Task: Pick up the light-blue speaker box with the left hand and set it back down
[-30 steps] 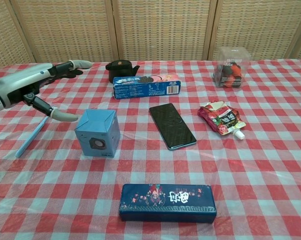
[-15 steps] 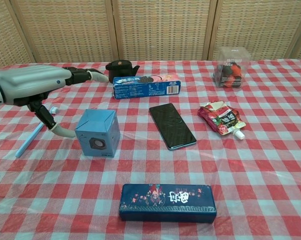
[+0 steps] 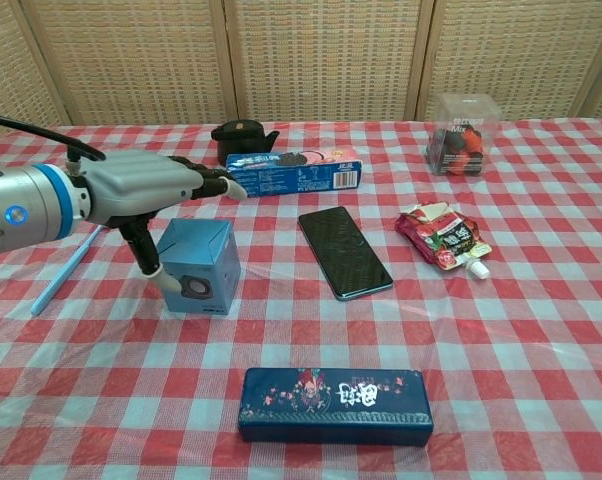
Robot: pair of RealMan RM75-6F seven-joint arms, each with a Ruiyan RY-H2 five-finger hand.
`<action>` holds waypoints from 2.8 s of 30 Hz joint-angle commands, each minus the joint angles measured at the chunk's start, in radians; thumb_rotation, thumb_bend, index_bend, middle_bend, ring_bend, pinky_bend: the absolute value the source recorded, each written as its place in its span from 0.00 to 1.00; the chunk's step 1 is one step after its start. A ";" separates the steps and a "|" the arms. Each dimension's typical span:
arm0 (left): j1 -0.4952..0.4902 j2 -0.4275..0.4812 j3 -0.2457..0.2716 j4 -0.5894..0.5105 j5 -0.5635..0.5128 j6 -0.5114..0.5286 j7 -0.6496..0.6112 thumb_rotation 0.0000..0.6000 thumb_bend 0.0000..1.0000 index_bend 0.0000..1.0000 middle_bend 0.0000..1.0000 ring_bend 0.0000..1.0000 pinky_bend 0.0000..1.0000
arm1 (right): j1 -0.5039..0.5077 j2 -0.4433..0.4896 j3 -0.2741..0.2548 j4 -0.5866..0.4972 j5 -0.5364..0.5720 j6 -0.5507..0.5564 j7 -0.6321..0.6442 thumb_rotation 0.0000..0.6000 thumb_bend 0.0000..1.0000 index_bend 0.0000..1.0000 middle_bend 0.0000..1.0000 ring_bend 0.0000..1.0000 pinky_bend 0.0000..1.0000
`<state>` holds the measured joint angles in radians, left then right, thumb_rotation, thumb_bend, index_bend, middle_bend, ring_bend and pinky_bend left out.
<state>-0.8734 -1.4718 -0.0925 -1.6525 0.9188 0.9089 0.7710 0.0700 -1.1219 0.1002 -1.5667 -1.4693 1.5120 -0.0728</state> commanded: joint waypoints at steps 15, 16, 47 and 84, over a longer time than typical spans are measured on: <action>-0.103 -0.084 0.027 -0.026 -0.187 0.139 0.272 1.00 0.00 0.13 0.10 0.16 0.18 | 0.001 0.002 0.000 0.000 0.003 -0.004 0.009 1.00 0.00 0.00 0.00 0.00 0.00; -0.107 -0.090 0.030 -0.025 -0.195 0.143 0.282 1.00 0.00 0.15 0.12 0.18 0.20 | 0.001 0.002 0.001 0.001 0.005 -0.005 0.011 1.00 0.00 0.00 0.00 0.00 0.00; 0.137 -0.086 -0.043 0.366 0.460 0.105 -1.413 1.00 0.00 0.49 0.43 0.41 0.37 | 0.005 0.000 -0.002 0.000 0.000 -0.010 0.006 1.00 0.00 0.00 0.00 0.00 0.00; 0.121 -0.203 0.056 0.643 0.618 0.077 -1.743 1.00 0.00 0.00 0.00 0.00 0.00 | 0.004 0.006 0.000 0.000 0.004 -0.010 0.025 1.00 0.00 0.00 0.00 0.00 0.00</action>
<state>-0.7646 -1.6992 -0.0374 -0.9816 1.5275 0.9547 -0.9674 0.0737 -1.1159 0.1003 -1.5663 -1.4649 1.5020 -0.0480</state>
